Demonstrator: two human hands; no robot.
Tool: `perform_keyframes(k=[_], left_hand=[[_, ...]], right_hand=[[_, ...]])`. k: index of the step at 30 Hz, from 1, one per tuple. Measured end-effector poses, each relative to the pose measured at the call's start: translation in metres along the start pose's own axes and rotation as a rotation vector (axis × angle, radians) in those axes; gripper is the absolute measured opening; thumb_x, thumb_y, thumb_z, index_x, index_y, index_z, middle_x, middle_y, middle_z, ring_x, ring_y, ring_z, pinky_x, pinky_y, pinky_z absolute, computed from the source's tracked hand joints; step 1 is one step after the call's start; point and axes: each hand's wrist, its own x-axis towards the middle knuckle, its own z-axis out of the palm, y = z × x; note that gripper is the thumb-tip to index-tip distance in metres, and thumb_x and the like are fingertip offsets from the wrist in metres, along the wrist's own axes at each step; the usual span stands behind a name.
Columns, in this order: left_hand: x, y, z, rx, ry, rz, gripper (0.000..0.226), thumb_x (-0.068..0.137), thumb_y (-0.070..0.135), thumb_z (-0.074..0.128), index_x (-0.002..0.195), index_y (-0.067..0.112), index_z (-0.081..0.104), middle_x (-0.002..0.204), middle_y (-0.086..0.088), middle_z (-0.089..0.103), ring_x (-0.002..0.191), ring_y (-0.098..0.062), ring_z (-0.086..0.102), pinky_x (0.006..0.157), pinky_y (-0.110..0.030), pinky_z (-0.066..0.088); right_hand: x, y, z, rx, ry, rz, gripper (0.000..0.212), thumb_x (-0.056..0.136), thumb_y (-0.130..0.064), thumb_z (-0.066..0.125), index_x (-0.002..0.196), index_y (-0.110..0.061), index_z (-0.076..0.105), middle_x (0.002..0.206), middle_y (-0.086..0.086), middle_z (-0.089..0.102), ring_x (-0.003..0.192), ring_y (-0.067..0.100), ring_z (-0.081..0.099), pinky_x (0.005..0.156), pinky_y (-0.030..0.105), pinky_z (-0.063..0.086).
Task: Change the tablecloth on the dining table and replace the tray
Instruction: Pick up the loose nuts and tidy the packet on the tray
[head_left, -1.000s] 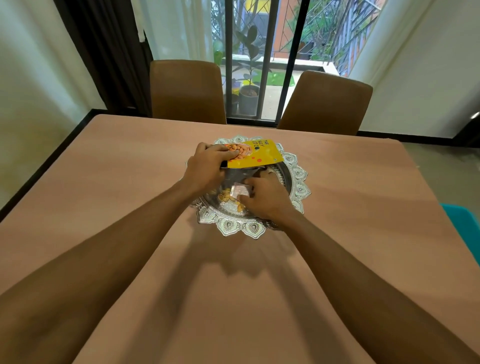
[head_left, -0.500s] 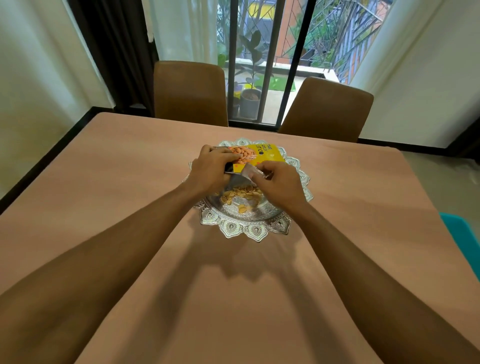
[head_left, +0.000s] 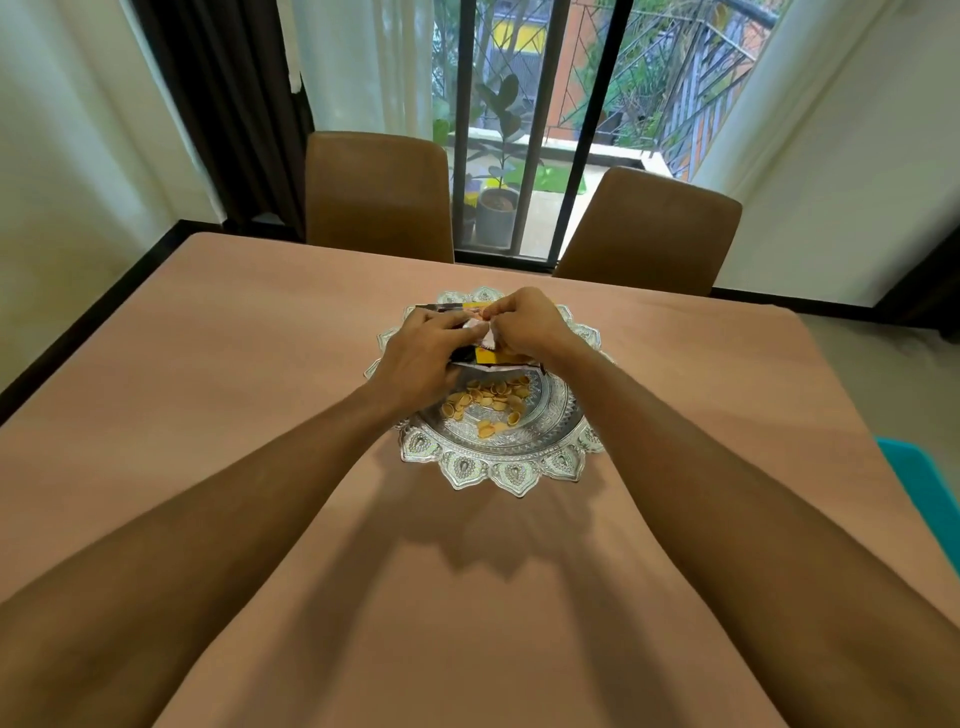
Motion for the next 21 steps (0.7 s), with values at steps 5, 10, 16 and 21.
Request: perform_keyframes(k=[5,10,16,21], left_hand=[[0.002,0.0,0.001,-0.047,0.019,-0.022,0.048,0.089,0.044,0.067,0.133,0.025,0.064,0.139,-0.002,0.059,0.112,-0.033,0.048,0.081,-0.038,0.045],[0.015,-0.004,-0.01,-0.155,-0.01,-0.056,0.048,0.086,0.044,0.061,0.127,0.021,0.069,0.128,-0.003,0.068,0.111,-0.029,0.057,0.085,-0.034,0.04],[0.026,-0.013,-0.025,-0.257,-0.055,-0.091,0.039,0.08,0.022,0.075,0.118,0.025,0.074,0.116,-0.003,0.073,0.102,-0.022,0.067,0.081,-0.025,0.048],[0.028,-0.016,-0.029,-0.323,-0.064,-0.133,0.04,0.083,0.02,0.078,0.122,0.024,0.072,0.122,-0.004,0.07,0.108,-0.022,0.064,0.086,-0.033,0.052]], right_hand=[[-0.019,0.001,-0.005,-0.052,0.223,-0.134,0.021,0.095,-0.021,0.065,0.109,-0.013,0.078,0.102,0.003,0.075,0.089,0.017,0.065,0.068,0.025,0.051],[-0.074,0.043,0.012,0.039,0.472,-0.301,0.012,0.091,-0.023,0.068,0.082,-0.017,0.075,0.068,-0.009,0.065,0.065,0.011,0.061,0.062,0.032,0.051],[-0.069,0.074,0.036,-0.264,0.106,-0.383,0.046,0.094,-0.041,0.054,0.133,-0.018,0.058,0.116,0.01,0.066,0.106,0.029,0.058,0.083,0.036,0.045],[-0.043,0.059,0.045,-0.411,-0.22,-0.294,0.062,0.093,-0.063,0.028,0.124,-0.015,0.052,0.114,0.017,0.06,0.105,0.035,0.056,0.088,0.045,0.047]])
